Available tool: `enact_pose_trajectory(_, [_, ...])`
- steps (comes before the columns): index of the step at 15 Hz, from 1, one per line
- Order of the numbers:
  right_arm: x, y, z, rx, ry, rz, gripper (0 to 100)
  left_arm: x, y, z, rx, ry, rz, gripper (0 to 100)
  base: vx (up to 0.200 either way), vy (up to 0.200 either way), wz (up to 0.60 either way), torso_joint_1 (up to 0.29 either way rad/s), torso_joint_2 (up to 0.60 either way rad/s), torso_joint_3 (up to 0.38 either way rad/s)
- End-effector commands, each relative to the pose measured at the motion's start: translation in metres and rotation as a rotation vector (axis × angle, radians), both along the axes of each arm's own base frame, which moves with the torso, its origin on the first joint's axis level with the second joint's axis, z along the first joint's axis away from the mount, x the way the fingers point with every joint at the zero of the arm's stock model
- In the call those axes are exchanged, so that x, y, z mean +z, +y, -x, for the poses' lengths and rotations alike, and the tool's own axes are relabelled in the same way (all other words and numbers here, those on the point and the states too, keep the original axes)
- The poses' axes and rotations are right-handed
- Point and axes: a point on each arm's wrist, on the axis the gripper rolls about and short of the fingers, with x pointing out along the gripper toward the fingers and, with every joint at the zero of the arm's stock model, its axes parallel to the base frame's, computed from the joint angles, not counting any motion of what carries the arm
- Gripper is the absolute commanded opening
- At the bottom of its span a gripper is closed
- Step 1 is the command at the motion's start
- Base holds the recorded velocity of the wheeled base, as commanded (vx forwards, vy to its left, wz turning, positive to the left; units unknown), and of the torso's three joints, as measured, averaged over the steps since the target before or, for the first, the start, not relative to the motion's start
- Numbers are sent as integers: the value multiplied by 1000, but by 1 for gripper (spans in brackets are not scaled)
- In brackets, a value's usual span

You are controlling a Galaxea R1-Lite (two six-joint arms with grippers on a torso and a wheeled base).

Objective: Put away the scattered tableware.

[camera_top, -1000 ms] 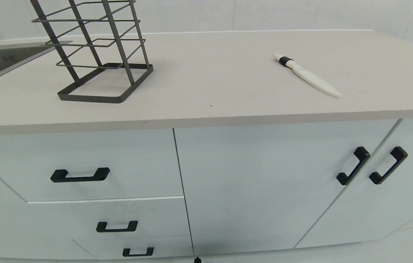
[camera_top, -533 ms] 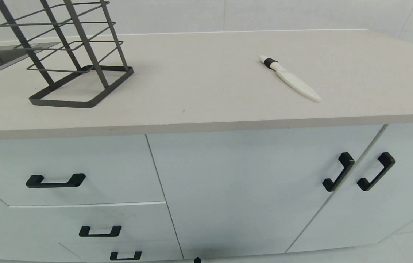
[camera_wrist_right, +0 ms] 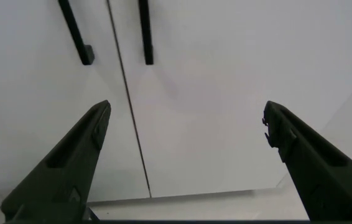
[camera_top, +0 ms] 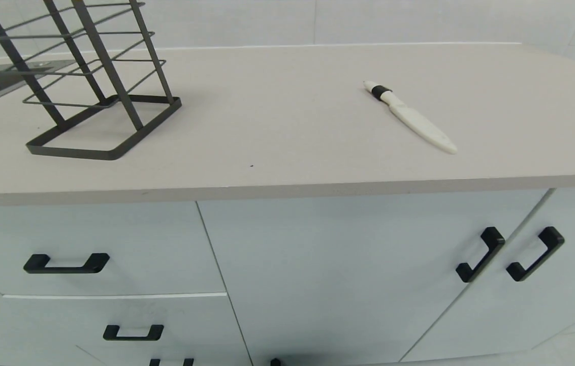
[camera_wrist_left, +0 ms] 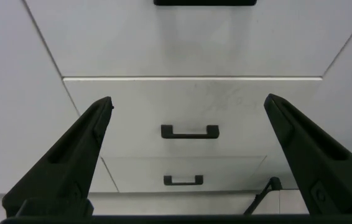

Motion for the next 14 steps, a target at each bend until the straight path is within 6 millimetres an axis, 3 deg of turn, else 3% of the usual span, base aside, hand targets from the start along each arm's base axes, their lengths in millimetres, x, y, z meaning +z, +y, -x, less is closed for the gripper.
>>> enact_pose_trajectory(1, [0, 0, 0, -2, 2, -1, 100, 0, 0, 0, 0, 5, 0, 100, 0, 0, 0, 0, 0, 0])
enact_pose_trajectory(5, [0, 0, 0, -2, 2, -1, 100, 0, 0, 0, 0, 5, 2, 100, 0, 0, 0, 56, -73, -15])
enact_pose_trajectory(9, [0, 0, 0, -2, 2, 0, 100, 0, 0, 0, 2, 5, 3, 100, 0, 0, 0, 242, -107, -112])
enact_pose_trajectory(14, [0, 0, 0, -2, 2, 0, 100, 0, 0, 0, 2, 5, 3, 100, 0, 0, 0, 203, -594, -205])
